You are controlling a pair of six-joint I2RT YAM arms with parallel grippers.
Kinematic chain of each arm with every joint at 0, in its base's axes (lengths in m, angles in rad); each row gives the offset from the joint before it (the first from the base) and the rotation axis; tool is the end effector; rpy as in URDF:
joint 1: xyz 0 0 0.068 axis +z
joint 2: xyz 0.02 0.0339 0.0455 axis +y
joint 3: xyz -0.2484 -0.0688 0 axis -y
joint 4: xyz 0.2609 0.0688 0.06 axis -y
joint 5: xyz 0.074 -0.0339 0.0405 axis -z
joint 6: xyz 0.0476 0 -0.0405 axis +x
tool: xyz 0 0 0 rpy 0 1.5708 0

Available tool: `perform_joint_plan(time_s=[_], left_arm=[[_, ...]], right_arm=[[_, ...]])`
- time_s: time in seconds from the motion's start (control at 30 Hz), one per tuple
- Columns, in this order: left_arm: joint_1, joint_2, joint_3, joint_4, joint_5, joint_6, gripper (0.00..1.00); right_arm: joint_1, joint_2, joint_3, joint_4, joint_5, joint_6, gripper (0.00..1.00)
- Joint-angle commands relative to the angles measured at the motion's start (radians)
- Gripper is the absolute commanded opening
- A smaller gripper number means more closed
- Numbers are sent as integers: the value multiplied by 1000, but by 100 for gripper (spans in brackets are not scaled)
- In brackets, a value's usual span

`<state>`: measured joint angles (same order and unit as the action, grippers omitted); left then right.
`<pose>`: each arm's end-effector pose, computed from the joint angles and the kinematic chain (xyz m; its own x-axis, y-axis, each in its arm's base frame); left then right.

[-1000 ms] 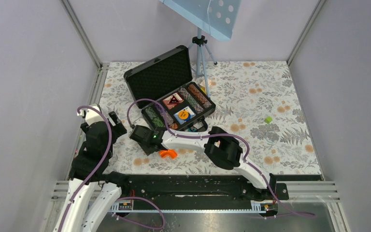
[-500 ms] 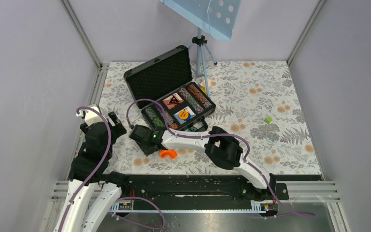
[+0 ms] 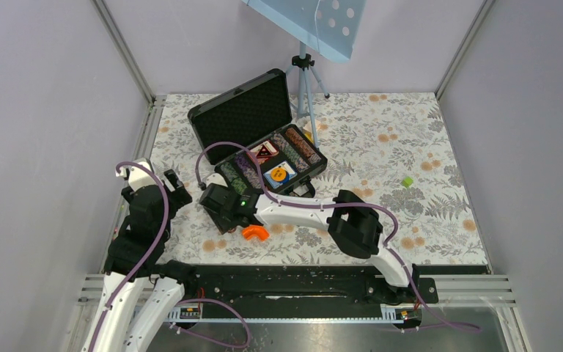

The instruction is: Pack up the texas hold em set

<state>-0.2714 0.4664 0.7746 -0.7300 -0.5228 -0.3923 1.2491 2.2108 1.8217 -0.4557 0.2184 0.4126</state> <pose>0.1352 -0.0129 0.3143 -0.2855 -0.2644 -0.9212 -0.3417 0.9261 -0.1599 0.1718 0.4829 0.1792 -0.5698 -0.4714 -0.6731 -0.7120 0.6923 0.1178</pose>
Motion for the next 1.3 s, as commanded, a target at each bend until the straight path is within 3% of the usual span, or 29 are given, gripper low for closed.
perform_joint_plan(time_s=[0.0, 0.3, 1.27], left_arm=[[4, -10, -4, 49, -7, 4, 77], [3, -12, -3, 50, -5, 3, 77], [3, -13, -6, 53, -5, 4, 77]], right_arm=[[3, -17, 11, 2, 0, 15, 52], [3, 122, 141, -108, 12, 12, 66], [3, 243, 225, -194, 31, -6, 51]])
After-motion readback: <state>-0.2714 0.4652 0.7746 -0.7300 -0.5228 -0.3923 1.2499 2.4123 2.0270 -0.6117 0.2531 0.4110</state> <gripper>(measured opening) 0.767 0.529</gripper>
